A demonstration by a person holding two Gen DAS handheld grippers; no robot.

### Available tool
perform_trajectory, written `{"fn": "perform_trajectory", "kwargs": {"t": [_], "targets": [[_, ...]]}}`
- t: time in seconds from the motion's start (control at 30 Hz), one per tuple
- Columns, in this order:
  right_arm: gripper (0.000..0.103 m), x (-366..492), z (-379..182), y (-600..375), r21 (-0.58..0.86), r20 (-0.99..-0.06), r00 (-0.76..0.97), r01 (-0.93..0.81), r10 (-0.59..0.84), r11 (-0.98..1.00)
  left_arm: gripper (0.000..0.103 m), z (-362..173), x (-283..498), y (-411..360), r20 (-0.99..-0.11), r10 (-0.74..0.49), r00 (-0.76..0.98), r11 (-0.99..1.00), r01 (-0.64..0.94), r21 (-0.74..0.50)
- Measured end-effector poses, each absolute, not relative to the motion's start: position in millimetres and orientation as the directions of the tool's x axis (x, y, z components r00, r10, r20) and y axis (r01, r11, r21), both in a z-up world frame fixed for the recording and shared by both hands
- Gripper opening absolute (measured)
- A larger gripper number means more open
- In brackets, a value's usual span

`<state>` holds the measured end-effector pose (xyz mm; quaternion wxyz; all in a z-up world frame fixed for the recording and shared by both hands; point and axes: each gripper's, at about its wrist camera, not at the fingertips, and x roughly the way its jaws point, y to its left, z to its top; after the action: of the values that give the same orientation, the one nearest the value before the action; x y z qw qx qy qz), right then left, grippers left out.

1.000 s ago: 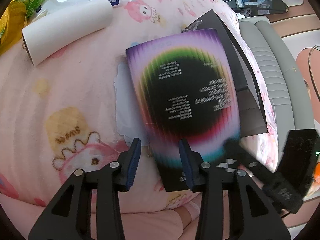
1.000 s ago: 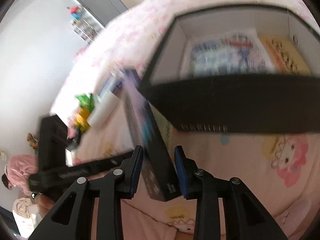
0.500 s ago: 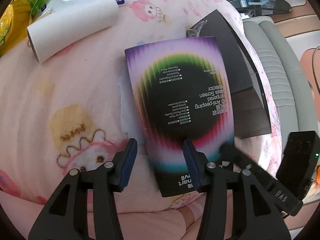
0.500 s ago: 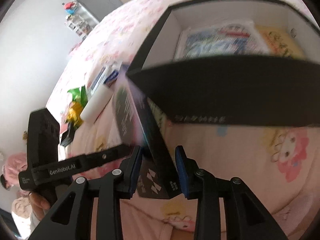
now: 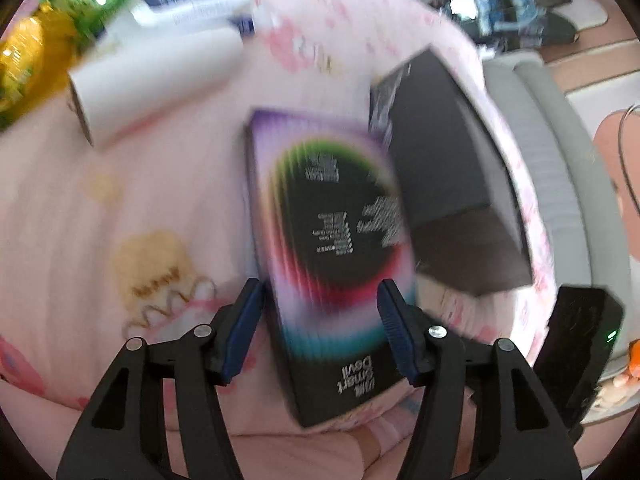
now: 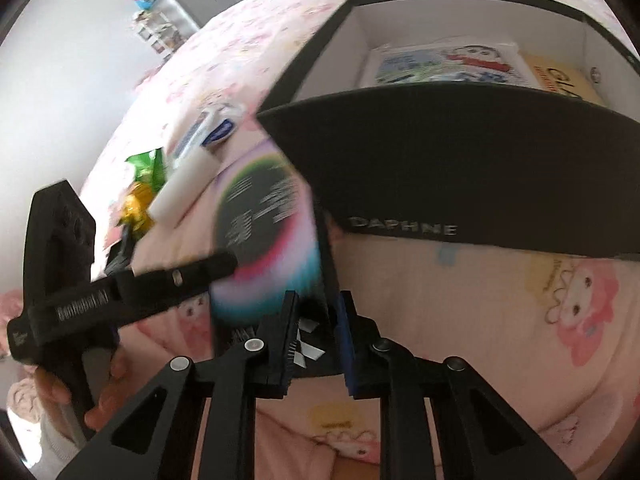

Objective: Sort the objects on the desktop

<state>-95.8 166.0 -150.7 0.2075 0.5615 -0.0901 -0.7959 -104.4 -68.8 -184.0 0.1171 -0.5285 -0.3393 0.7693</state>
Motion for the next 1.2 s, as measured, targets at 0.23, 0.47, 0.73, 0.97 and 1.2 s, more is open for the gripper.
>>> {"fn": "perform_trajectory", "kwargs": {"t": [0.23, 0.47, 0.73, 0.97, 1.2], "targets": [[0.018, -102, -169, 174, 0.433, -0.86, -0.229, 0.147, -0.456, -0.889, 0.059, -196, -101, -53, -0.777, 0.517, -0.359, -0.759, 0.227, -0.61], [0.03, -106, -185, 164, 0.474, -0.847, -0.19, 0.155, -0.497, -0.867, 0.06, -200, -100, -36, -0.822, 0.484, -0.3, -0.817, 0.181, -0.548], [0.028, -93, -160, 162, 0.526, -0.794, -0.212, 0.23, -0.569, -0.819, 0.06, -176, -83, -44, -0.774, 0.455, -0.441, -0.814, 0.146, -0.562], [0.028, -95, -178, 160, 0.517, -0.824, -0.167, 0.173, -0.542, -0.839, 0.058, -180, -82, -57, -0.788, 0.434, -0.437, -0.808, 0.199, -0.555], [0.038, -104, -191, 154, 0.522, -0.822, -0.173, 0.156, -0.543, -0.839, 0.056, -203, -102, -42, -0.856, 0.409, -0.316, -0.843, 0.228, -0.487]]}}
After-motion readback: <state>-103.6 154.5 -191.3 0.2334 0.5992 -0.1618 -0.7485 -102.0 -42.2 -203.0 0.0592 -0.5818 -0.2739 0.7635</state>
